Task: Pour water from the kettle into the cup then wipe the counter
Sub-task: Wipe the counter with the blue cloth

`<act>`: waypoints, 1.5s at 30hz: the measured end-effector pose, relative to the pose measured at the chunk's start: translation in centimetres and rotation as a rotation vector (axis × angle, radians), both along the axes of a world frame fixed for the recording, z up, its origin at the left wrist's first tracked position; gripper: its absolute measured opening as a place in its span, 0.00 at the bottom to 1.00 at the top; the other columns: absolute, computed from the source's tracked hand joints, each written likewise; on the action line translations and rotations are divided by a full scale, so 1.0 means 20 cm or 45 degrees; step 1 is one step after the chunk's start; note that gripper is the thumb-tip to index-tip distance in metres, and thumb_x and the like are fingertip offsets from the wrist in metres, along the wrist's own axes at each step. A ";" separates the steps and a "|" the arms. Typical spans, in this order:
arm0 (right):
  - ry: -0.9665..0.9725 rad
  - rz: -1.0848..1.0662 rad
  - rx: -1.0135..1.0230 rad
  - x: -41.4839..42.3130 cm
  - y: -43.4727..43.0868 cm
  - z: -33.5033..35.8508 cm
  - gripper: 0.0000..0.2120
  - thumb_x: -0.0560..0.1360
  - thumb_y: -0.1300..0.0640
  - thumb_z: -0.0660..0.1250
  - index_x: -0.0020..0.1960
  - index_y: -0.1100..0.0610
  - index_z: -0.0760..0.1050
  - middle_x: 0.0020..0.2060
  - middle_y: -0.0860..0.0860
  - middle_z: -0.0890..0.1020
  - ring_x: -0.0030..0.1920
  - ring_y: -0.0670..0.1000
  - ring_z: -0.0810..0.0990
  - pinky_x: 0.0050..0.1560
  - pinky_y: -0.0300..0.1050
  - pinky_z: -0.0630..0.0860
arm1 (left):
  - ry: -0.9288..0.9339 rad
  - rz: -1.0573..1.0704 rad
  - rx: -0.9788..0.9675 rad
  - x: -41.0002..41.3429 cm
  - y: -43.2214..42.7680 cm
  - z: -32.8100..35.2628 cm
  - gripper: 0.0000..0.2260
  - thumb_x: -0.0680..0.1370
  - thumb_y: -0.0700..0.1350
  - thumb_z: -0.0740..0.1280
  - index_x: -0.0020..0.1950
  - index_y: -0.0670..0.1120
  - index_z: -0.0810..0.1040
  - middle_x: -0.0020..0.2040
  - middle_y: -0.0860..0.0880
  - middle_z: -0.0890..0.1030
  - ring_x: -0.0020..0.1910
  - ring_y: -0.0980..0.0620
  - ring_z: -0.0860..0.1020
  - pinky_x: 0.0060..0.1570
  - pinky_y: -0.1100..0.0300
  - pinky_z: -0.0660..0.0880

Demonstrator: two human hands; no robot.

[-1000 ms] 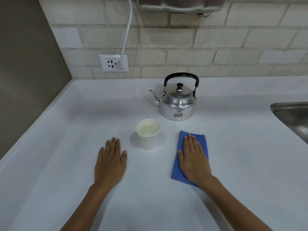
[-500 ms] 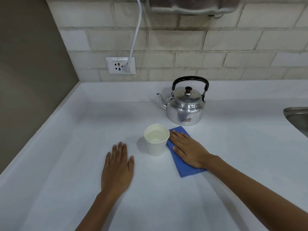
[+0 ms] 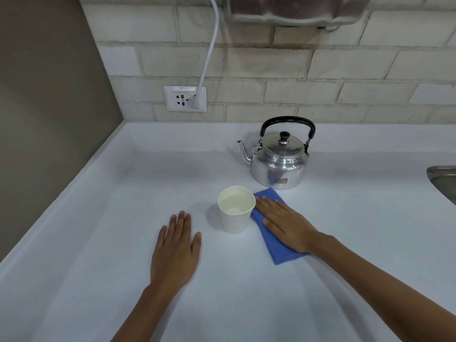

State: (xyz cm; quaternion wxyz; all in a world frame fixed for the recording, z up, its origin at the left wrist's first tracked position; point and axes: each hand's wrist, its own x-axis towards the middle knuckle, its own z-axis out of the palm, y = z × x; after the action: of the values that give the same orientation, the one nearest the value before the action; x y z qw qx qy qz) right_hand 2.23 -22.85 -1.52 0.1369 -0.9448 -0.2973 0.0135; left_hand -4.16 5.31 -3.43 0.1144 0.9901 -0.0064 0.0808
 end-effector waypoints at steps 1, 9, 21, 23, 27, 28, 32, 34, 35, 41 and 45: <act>0.007 -0.021 -0.004 -0.02 -0.07 0.01 0.24 0.81 0.51 0.48 0.75 0.48 0.44 0.73 0.39 0.46 0.74 0.40 0.43 0.74 0.39 0.39 | -0.001 -0.002 -0.002 0.00 0.00 0.00 0.25 0.80 0.54 0.41 0.74 0.46 0.41 0.77 0.49 0.45 0.75 0.52 0.44 0.71 0.58 0.39; 0.030 -0.650 -0.101 -0.02 -0.33 0.04 0.23 0.82 0.52 0.47 0.75 0.55 0.46 0.76 0.50 0.50 0.76 0.48 0.47 0.75 0.44 0.43 | 0.012 0.001 0.003 0.00 -0.01 0.00 0.25 0.80 0.52 0.45 0.74 0.44 0.43 0.77 0.47 0.48 0.76 0.50 0.46 0.73 0.54 0.43; -0.052 -0.417 -0.047 -0.47 -0.18 0.04 0.24 0.81 0.49 0.47 0.70 0.46 0.35 0.74 0.42 0.45 0.74 0.41 0.42 0.73 0.36 0.35 | 0.045 -0.022 0.016 0.00 0.00 0.02 0.25 0.80 0.52 0.45 0.74 0.44 0.42 0.77 0.47 0.47 0.76 0.49 0.45 0.73 0.54 0.43; 0.003 -0.554 -0.043 -0.44 -0.23 0.05 0.24 0.81 0.50 0.46 0.71 0.47 0.36 0.75 0.44 0.45 0.73 0.40 0.39 0.74 0.38 0.36 | 0.041 -0.018 0.018 0.00 0.00 0.02 0.25 0.80 0.52 0.45 0.74 0.44 0.42 0.77 0.47 0.47 0.76 0.49 0.45 0.73 0.54 0.43; -0.010 -0.669 -0.132 -0.48 -0.12 0.03 0.25 0.81 0.49 0.44 0.74 0.52 0.37 0.76 0.47 0.44 0.71 0.41 0.35 0.74 0.42 0.37 | 0.062 0.000 0.006 0.00 -0.01 0.01 0.25 0.80 0.52 0.44 0.74 0.44 0.43 0.77 0.47 0.47 0.76 0.50 0.45 0.73 0.54 0.43; -0.022 -0.670 -0.131 -0.51 -0.08 0.02 0.25 0.81 0.48 0.44 0.74 0.53 0.37 0.76 0.48 0.43 0.71 0.42 0.35 0.74 0.42 0.36 | 0.061 0.004 0.011 0.01 -0.01 0.01 0.25 0.80 0.52 0.44 0.74 0.44 0.43 0.77 0.47 0.47 0.76 0.50 0.45 0.73 0.54 0.43; -0.100 -0.539 -0.062 -0.66 0.21 0.03 0.26 0.80 0.48 0.46 0.74 0.58 0.52 0.75 0.51 0.58 0.75 0.51 0.53 0.72 0.45 0.41 | 0.038 0.011 0.035 0.01 -0.02 0.00 0.25 0.80 0.52 0.45 0.74 0.43 0.44 0.77 0.46 0.48 0.76 0.48 0.46 0.73 0.53 0.44; -0.125 -0.517 -0.055 -0.72 0.37 0.04 0.27 0.78 0.47 0.45 0.72 0.59 0.59 0.73 0.52 0.64 0.73 0.52 0.61 0.70 0.48 0.44 | 0.055 0.014 0.025 0.01 -0.01 0.00 0.25 0.80 0.52 0.44 0.74 0.43 0.43 0.77 0.46 0.47 0.76 0.49 0.46 0.73 0.54 0.43; -0.093 -0.486 -0.041 -0.72 0.43 0.04 0.28 0.78 0.46 0.42 0.74 0.58 0.54 0.74 0.51 0.58 0.74 0.51 0.55 0.72 0.48 0.40 | 0.069 0.012 0.009 0.02 -0.01 0.01 0.25 0.80 0.53 0.44 0.74 0.43 0.43 0.77 0.46 0.47 0.76 0.49 0.45 0.73 0.54 0.43; 0.059 -0.403 0.311 -0.66 0.45 0.03 0.27 0.80 0.45 0.46 0.75 0.51 0.40 0.72 0.41 0.37 0.73 0.42 0.34 0.73 0.40 0.34 | 0.039 0.007 -0.367 -0.04 0.00 0.10 0.21 0.81 0.48 0.53 0.73 0.44 0.57 0.75 0.46 0.58 0.75 0.50 0.54 0.72 0.57 0.49; -0.062 -0.620 0.469 -0.45 0.20 0.11 0.23 0.81 0.53 0.51 0.75 0.55 0.51 0.76 0.48 0.51 0.75 0.45 0.43 0.73 0.41 0.41 | -0.186 0.023 -0.669 -0.23 -0.05 0.19 0.12 0.78 0.42 0.61 0.60 0.48 0.77 0.59 0.47 0.80 0.57 0.52 0.75 0.56 0.64 0.67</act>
State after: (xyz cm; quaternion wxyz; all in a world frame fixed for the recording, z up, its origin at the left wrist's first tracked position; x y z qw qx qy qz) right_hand -6.68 -18.77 0.59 0.2978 -0.9477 -0.0626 -0.0966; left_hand -8.67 4.37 0.43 0.3660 0.9180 0.0153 0.1520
